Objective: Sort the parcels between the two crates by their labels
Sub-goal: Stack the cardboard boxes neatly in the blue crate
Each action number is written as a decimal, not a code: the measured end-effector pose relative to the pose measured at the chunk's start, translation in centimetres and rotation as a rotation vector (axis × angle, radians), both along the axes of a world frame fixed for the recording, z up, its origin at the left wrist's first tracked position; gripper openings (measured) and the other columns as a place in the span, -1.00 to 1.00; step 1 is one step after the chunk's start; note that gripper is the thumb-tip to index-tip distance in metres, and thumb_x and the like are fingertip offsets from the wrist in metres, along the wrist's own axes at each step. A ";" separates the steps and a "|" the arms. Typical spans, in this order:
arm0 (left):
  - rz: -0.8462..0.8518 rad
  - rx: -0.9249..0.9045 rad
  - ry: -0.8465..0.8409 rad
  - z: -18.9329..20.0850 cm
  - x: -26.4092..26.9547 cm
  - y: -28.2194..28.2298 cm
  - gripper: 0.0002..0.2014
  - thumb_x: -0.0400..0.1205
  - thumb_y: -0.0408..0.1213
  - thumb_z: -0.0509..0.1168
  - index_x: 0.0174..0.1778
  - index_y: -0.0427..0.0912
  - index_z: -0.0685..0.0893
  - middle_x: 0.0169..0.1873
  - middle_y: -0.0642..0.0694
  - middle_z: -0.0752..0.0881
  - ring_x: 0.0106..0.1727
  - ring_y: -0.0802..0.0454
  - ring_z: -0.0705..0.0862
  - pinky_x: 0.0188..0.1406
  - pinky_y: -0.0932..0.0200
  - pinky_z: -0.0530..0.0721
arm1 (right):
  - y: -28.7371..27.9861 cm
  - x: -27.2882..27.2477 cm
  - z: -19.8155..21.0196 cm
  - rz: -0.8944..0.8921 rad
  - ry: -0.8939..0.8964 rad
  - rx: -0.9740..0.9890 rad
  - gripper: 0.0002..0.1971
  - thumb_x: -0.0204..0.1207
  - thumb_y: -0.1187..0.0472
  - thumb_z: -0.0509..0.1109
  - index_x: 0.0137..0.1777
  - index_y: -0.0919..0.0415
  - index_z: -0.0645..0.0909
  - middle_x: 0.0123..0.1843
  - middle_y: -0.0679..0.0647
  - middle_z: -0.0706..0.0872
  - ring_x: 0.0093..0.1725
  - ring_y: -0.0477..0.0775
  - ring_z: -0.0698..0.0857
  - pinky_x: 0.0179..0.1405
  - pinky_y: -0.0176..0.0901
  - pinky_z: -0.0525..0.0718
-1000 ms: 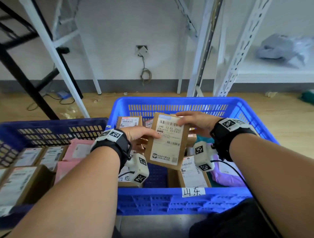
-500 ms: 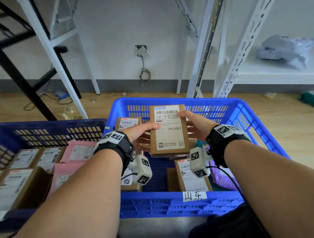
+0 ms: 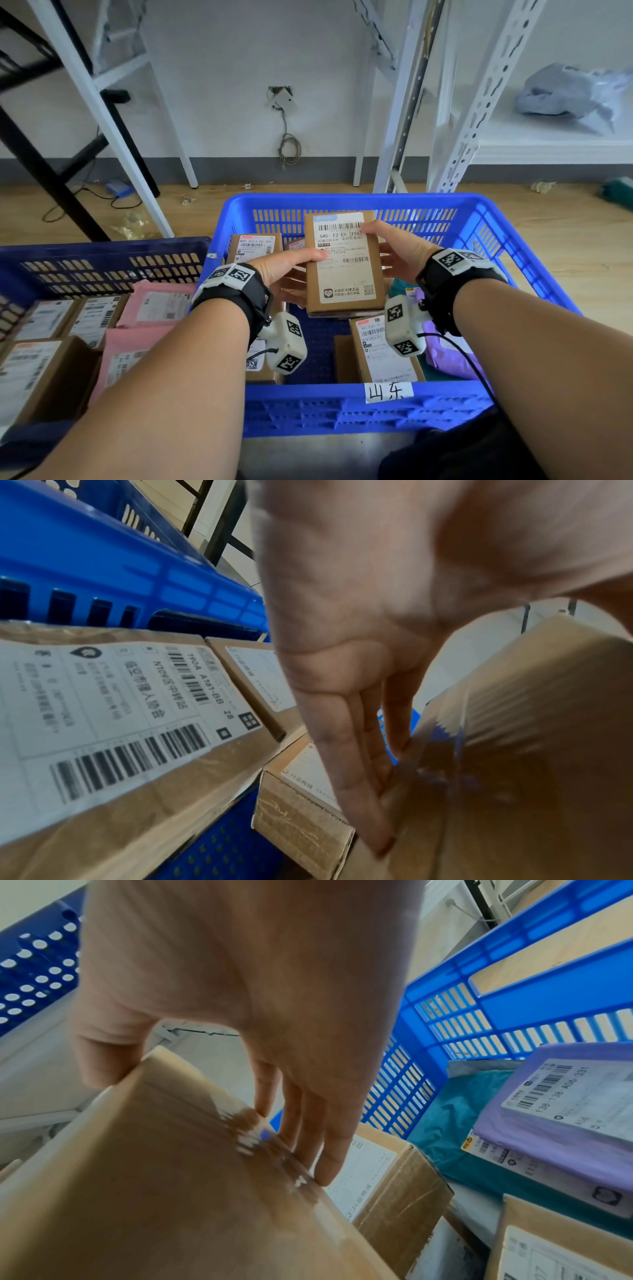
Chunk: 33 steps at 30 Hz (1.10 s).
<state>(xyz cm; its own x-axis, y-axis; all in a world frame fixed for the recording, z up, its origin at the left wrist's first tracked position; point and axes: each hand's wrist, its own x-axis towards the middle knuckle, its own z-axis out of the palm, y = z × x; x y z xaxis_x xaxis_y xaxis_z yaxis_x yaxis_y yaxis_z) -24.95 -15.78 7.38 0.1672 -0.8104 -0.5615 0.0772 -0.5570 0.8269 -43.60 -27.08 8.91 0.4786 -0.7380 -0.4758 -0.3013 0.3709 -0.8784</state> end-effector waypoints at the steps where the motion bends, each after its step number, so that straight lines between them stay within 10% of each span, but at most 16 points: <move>1: -0.008 0.008 0.003 -0.1 -0.2 -0.2 -0.59 0.50 0.00 0.44 0.15 -0.18 0.68 -0.18 -0.14 0.81 -0.10 -0.09 0.78 0.00 -0.07 0.76 | -0.1 -0.2 -0.1 -0.006 0.007 -0.001 -0.64 0.43 -0.09 0.47 0.10 0.13 0.66 -0.10 0.10 0.83 -0.08 0.10 0.81 -0.20 -0.09 0.71; 11: -0.129 0.113 0.080 -1.9 -4.1 -3.0 -0.59 0.57 -0.19 0.37 0.30 -0.30 0.61 0.06 -0.29 0.76 0.03 -0.20 0.78 0.07 -0.04 0.76 | -2.3 -4.7 -2.3 -0.029 0.236 0.054 -0.63 0.41 -0.10 0.46 0.04 0.18 0.63 -0.17 0.12 0.78 -0.23 0.11 0.74 -0.31 -0.13 0.65; 17: -0.356 0.262 0.099 -3.3 -7.2 -4.6 -0.82 0.69 -0.38 0.21 0.18 -0.31 0.57 0.12 -0.27 0.71 0.07 -0.18 0.73 0.18 -0.04 0.68 | -3.6 -7.4 -4.3 -0.099 0.495 -0.045 -0.74 0.57 0.11 0.38 -0.23 0.31 0.61 -0.19 0.25 0.73 -0.13 0.27 0.74 0.19 0.29 0.68; 23: -0.358 0.315 -0.004 -5.0 -7.8 -5.4 -0.65 0.70 -0.46 0.14 0.43 -0.33 0.47 0.38 -0.23 0.56 0.38 -0.19 0.59 0.40 -0.15 0.53 | -3.4 -6.4 -4.0 -0.005 0.665 -0.149 -0.90 0.61 0.23 0.31 0.04 0.24 0.50 0.02 0.14 0.58 0.00 0.17 0.59 0.00 -0.06 0.63; 28: -0.330 0.286 -0.149 -3.4 -5.9 -4.8 -0.69 0.72 -0.39 0.13 0.38 -0.25 0.53 0.12 -0.14 0.71 0.21 -0.08 0.69 0.24 0.01 0.61 | -3.0 -3.4 -2.6 0.066 0.835 -0.472 -0.90 0.62 0.30 0.23 -0.11 0.31 0.51 -0.35 0.02 0.39 -0.42 -0.07 0.35 -0.45 -0.30 0.35; 33: -0.222 0.283 -0.386 -1.5 -2.0 -3.1 -0.71 0.69 -0.48 0.05 -0.18 -0.23 0.66 -0.21 -0.10 0.70 -0.24 0.07 0.67 -0.33 0.29 0.61 | -1.6 1.4 -3.0 0.389 0.849 -0.617 -0.80 0.56 0.45 0.23 0.05 0.34 0.67 -0.14 0.05 0.66 -0.05 0.13 0.73 -0.32 -0.16 0.58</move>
<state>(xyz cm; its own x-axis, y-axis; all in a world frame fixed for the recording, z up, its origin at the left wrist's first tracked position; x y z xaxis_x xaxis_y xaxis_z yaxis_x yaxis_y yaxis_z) -26.92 -18.84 5.87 0.2469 -0.6752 -0.6951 -0.3484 -0.7312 0.5865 -42.18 -28.69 5.91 0.4222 -0.8311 -0.3621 -0.8912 -0.3074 -0.3337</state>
